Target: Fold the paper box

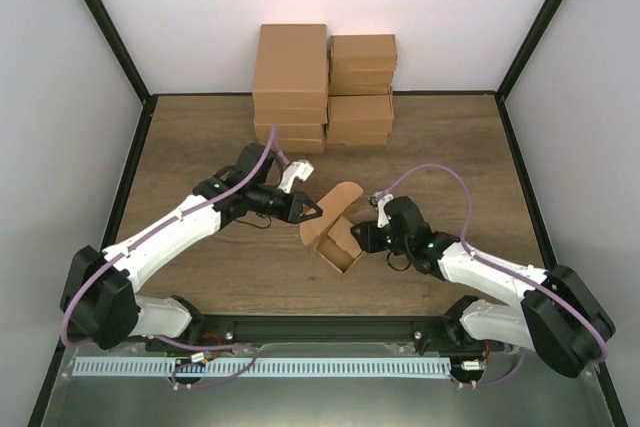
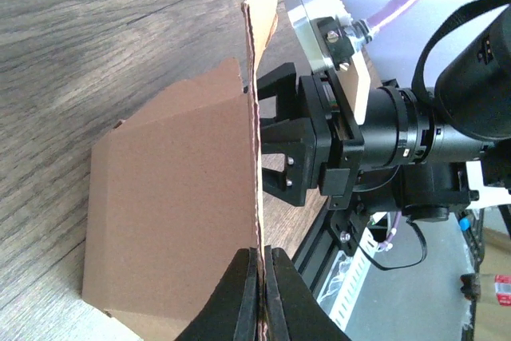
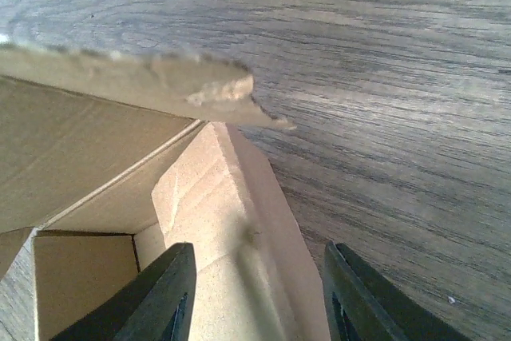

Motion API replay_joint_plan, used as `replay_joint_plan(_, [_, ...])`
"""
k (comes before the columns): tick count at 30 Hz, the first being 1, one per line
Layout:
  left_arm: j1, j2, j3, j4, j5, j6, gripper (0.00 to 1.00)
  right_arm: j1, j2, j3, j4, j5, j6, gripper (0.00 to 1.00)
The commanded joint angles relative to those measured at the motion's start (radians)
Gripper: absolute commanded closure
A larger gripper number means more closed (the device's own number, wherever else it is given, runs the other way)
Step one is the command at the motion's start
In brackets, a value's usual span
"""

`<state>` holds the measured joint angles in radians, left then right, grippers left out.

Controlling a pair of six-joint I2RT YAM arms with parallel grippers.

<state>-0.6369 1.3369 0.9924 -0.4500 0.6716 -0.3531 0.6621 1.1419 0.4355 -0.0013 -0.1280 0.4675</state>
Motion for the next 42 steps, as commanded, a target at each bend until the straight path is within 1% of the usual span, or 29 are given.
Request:
replay_joint_plan(1, [0.031,0.017,0.014,0.025,0.059,-0.022,0.96,-0.006,-0.012,-0.005,0.043,-0.007,0.004,0.56])
replay_joint_plan(6, [0.055,0.032,0.036,0.028,0.081,-0.032,0.96,-0.006,0.013,-0.016,0.064,-0.029,0.008,0.6])
replay_joint_plan(11, [0.071,0.047,0.041,0.031,0.104,-0.032,0.96,-0.002,0.07,0.014,0.041,-0.016,-0.038,0.61])
replay_joint_plan(13, [0.082,0.056,0.041,0.033,0.116,-0.032,0.96,0.011,0.083,0.021,0.035,0.003,-0.063,0.61])
replay_joint_plan(17, [0.111,0.066,0.031,0.064,0.156,-0.052,0.96,0.04,0.088,0.02,0.038,0.042,-0.088,0.66])
replay_joint_plan(20, [0.136,0.071,0.021,0.089,0.181,-0.067,0.96,0.079,0.092,0.021,0.048,0.07,-0.107,0.66])
replay_joint_plan(25, [0.163,0.111,0.025,0.086,0.261,-0.054,0.96,0.144,0.163,0.105,-0.042,0.176,-0.128,0.66])
replay_joint_plan(28, [0.17,0.123,0.041,0.051,0.258,-0.027,0.96,0.18,0.202,0.149,-0.072,0.211,-0.141,0.66])
replay_joint_plan(34, [0.191,0.122,0.049,0.035,0.26,-0.021,0.96,0.216,0.29,0.237,-0.133,0.247,-0.172,0.67])
replay_joint_plan(42, [0.215,0.125,0.056,0.008,0.258,0.005,0.96,0.23,0.374,0.261,-0.142,0.247,-0.153,0.69])
